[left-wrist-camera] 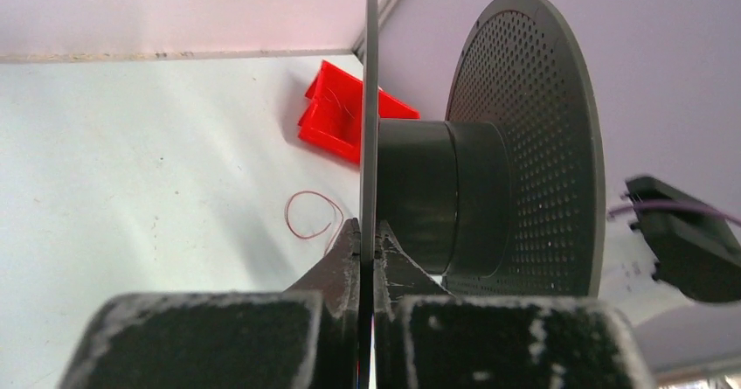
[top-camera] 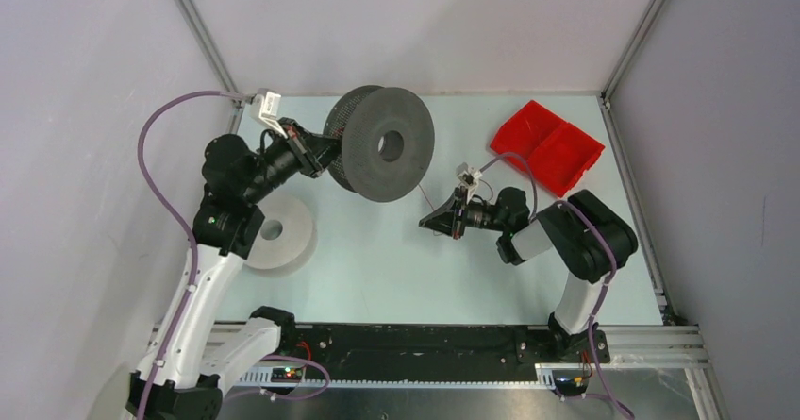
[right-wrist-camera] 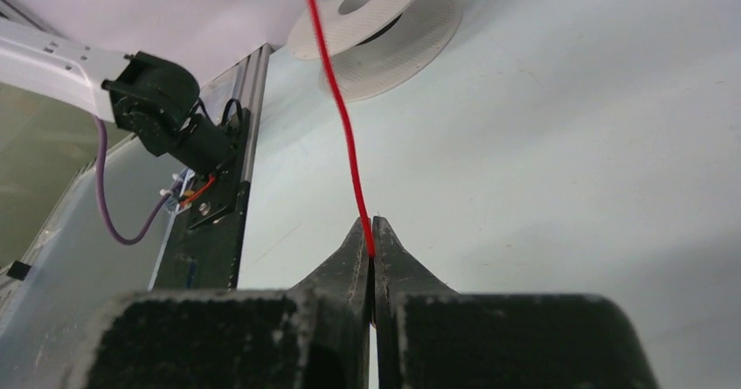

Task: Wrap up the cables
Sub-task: Wrap the cable around the cable reel.

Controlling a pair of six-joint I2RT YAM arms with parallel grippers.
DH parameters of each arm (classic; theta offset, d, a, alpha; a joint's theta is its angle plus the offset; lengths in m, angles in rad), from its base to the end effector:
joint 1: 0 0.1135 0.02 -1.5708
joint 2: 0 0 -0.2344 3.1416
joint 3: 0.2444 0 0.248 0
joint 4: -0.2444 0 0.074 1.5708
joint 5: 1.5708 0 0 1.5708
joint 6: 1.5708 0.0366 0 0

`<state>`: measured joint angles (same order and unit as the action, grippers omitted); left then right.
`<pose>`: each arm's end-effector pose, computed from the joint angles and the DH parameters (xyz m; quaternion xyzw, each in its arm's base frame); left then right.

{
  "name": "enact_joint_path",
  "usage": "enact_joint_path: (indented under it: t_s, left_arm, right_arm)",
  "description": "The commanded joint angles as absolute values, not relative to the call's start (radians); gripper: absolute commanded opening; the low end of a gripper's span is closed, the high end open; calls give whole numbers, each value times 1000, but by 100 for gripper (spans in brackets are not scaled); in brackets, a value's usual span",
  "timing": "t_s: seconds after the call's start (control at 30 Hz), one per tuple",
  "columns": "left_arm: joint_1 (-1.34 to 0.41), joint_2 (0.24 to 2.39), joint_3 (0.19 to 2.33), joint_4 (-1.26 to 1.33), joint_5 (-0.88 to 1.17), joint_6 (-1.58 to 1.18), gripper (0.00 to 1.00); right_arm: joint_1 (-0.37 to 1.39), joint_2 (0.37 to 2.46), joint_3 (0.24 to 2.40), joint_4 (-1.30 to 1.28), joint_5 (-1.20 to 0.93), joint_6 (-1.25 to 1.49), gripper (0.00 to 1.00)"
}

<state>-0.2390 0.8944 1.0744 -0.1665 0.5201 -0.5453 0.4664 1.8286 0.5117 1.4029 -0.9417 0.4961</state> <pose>0.1949 -0.0662 0.3998 0.0774 0.6987 -0.4298 0.5667 0.2488 0.1584 0.1305 -0.3253 0.6074 0.5758 0.4401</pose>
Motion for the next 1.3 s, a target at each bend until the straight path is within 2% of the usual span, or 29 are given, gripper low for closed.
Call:
enact_joint_path:
  t_s: [0.0,0.1,0.13,0.27,0.5,0.73,1.07,1.27]
  left_arm:
    - [-226,879,1054,-6,342,-630,0]
    - [-227,869,1029,-5,241,-631,0]
    - [-229,866,1024,-5,198,-625,0]
    - [-265,850,996,-5,50,-546,0]
    - [-427,891,1015,-133,-239,-324,0]
    - [-531,935,1020,-243,-418,-243,0]
    - [-554,1032,1112,-477,-446,-260,0]
    - [-558,1051,1106,-523,-396,-227,0]
  right_arm:
    - [536,1679,466,1279,-805,348,0]
    - [646,1492,474,992,-627,144,0]
    - [674,1459,483,856,-506,31,0]
    - [849,1340,533,648,-227,-180,0]
    - [1078,1335,676,495,158,-466,0]
    - [1162,1416,762,604,442,-729,0]
    - [1204,1489,797,867,494,-1077,0]
    - [1191,1513,894,799,453,-1111,1]
